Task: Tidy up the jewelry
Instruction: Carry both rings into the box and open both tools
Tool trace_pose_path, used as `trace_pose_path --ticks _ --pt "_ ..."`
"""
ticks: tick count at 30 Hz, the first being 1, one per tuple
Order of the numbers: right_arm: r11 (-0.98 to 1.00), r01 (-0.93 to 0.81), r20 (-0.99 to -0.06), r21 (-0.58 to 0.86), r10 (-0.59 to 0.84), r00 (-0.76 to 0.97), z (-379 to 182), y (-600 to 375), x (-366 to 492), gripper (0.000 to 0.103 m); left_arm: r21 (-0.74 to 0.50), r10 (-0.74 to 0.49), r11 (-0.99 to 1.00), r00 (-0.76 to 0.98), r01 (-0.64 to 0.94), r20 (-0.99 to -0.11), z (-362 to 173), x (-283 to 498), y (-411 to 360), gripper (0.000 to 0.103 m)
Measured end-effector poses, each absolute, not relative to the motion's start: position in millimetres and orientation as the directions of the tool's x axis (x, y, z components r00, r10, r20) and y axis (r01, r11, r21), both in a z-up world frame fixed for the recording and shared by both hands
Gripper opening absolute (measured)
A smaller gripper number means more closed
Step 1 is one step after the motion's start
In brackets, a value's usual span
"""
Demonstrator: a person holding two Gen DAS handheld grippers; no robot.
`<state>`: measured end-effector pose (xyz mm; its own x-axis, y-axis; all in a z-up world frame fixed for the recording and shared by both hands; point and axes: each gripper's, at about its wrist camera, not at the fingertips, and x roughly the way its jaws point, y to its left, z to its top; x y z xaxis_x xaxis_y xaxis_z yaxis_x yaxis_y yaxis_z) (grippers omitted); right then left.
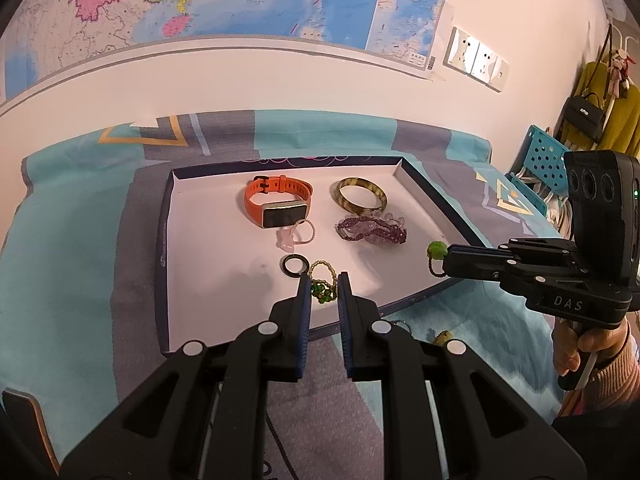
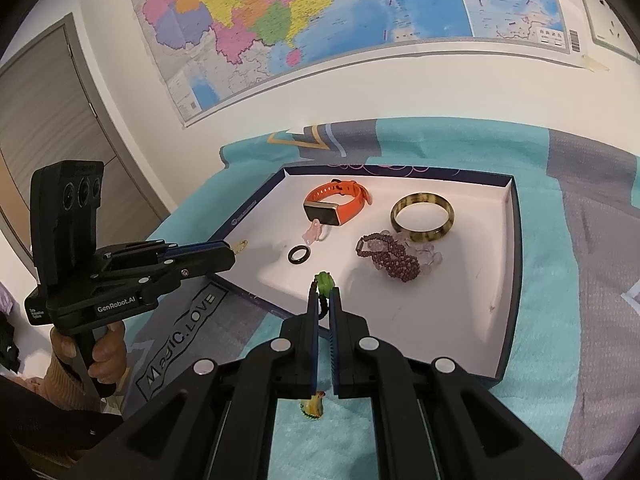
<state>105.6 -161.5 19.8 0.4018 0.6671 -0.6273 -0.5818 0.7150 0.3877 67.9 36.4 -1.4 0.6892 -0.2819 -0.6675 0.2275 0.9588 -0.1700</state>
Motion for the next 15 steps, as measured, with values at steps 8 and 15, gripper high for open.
trace_pose_path --ticks 8,15 --pt "0.72 -0.575 -0.628 0.389 0.664 0.406 19 -162 111 0.004 -0.163 -0.273 0.961 0.687 0.222 -0.674 -3 73 33 0.014" --pt "0.733 -0.564 -0.644 0.38 0.647 0.408 15 -161 122 0.004 -0.156 -0.259 0.965 0.682 0.21 -0.684 -7 83 33 0.014"
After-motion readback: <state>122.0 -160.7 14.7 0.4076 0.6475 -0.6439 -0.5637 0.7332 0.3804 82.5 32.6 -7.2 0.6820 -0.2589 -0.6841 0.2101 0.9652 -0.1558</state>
